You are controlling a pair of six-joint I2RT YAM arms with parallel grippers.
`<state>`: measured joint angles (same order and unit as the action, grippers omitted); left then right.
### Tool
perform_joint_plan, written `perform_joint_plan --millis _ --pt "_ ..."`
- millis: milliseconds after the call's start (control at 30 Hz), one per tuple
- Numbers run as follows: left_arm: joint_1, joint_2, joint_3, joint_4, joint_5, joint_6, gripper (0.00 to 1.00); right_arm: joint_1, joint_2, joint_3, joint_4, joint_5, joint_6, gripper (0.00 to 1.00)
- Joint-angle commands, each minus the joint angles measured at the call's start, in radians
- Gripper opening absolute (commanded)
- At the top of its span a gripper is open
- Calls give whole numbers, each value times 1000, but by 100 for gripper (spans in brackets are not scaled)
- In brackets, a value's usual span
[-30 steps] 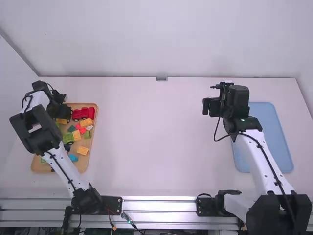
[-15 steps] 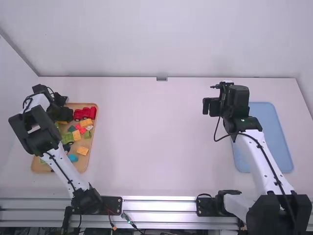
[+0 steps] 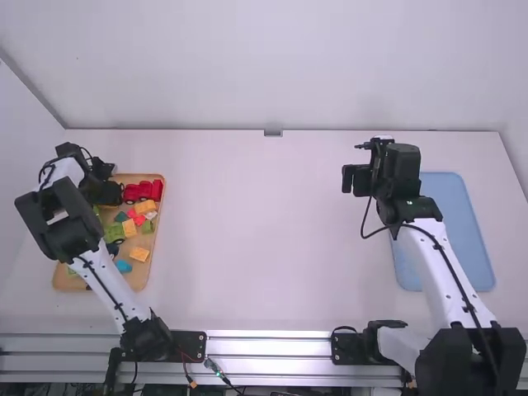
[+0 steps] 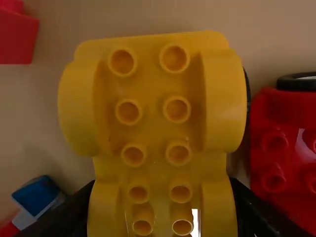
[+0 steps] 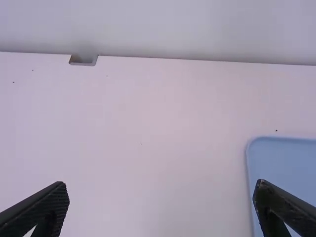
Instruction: Assemble lego blocks to make yellow taxi
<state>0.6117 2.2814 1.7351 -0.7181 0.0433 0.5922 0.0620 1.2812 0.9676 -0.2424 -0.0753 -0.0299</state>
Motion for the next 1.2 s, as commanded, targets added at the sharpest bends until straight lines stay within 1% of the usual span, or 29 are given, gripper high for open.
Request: perform_joint_plan --millis 0,67,133,200,300,333,400,500,533,633,667,700,733,767,800,867,967,1000,1133,1167 --pt "9 16 26 -18 -35 -46 44 5 6 41 2 -6 4 99" --pt "9 7 64 -52 -33 -77 37 5 6 41 2 -6 4 99" --pt "9 -10 109 -103 -32 -104 27 4 6 41 2 -6 5 99" --pt "-2 -35 148 -140 -32 -134 23 4 6 41 2 -6 4 99" --pt "-11 -71 170 -175 -6 -134 22 5 6 41 2 -6 4 99" --pt "-15 -101 168 -192 31 -112 22 5 6 41 2 -6 4 99" --pt "-29 -178 135 -215 121 -58 21 5 6 41 -2 -6 4 99" --pt "-60 -272 58 -193 181 -23 19 5 6 41 -11 -6 5 99" --pt "-81 -335 -3 -175 209 -1 19 5 6 41 -18 -7 5 99" --pt "-140 -459 -135 -148 248 87 19 5 6 41 -28 -7 4 99" --pt "-150 -473 -151 -143 253 97 18 5 6 41 -29 -7 4 99" --pt "-214 -542 -237 -126 273 169 19 5 6 41 -32 -6 8 99" --pt "-230 -554 -253 -125 273 183 19 5 6 41 -32 -7 8 99" --pt "-309 -600 -312 -128 274 247 24 5 6 41 -32 -6 7 99" --pt "-347 -614 -334 -125 264 266 24 5 6 41 -32 -6 7 99" --pt "-479 -643 -388 -91 219 271 25 5 6 41 -32 -7 7 99" --pt "-638 -645 -423 -41 159 243 22 5 6 41 -37 -6 7 99" --pt "-730 -644 -443 -29 146 239 19 5 6 41 -44 -6 4 99" --pt "-953 -594 -500 13 146 275 19 5 6 41 -61 -6 4 99" --pt "-977 -584 -507 19 146 278 21 5 6 41 -62 -6 3 99"
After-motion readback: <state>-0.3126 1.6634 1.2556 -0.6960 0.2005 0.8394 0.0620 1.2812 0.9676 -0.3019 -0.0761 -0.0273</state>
